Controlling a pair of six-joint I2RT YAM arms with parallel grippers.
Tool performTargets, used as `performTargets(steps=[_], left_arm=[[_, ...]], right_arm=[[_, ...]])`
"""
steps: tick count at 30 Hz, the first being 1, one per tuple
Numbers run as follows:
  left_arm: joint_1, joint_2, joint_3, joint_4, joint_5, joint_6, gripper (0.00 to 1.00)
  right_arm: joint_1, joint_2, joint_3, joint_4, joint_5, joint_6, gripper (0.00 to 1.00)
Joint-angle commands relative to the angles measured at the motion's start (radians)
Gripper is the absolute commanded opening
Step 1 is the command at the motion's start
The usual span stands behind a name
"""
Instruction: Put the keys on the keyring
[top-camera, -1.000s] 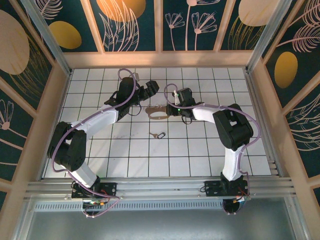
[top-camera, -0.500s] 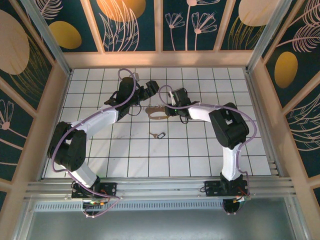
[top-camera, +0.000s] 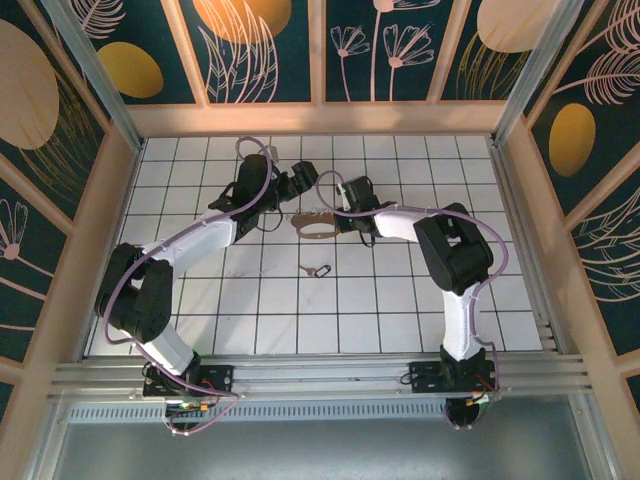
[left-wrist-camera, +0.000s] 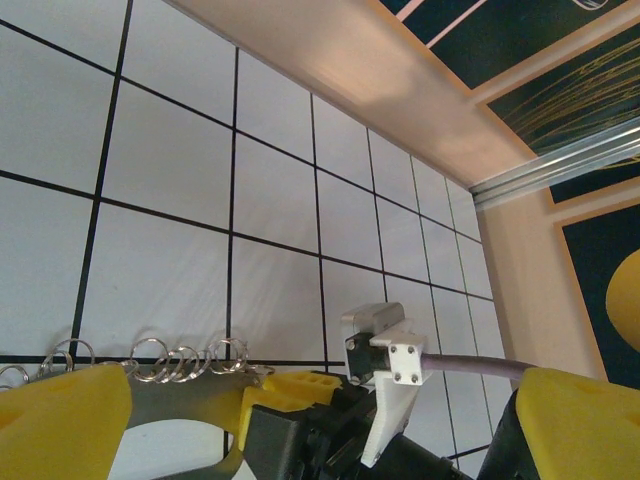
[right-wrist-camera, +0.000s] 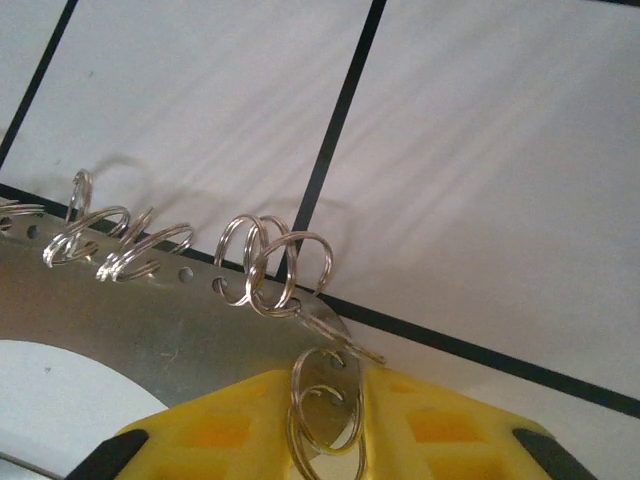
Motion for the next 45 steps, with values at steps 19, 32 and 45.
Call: performTargets(steps=[19,32,45], left_arm=[[0.006,-0.1,-0.022,-0.048,-0.074,0.077,0.99],[0.006,-0.185,-0.144,0.009,-0.074,0.071,0.99],[0.006,-0.156,-0.11,-0.015,-0.039,0.094,0.99]], right_arm=[[0.002,-0.231,-0.027,-0.05,-0.121,-0.072,0.0],[0.0,-0.401,-0.321,0.148,-0.304,0.022,0.0],[-0.026,-0.303,-0.284,0.233,-0.394,0.006,0.0]])
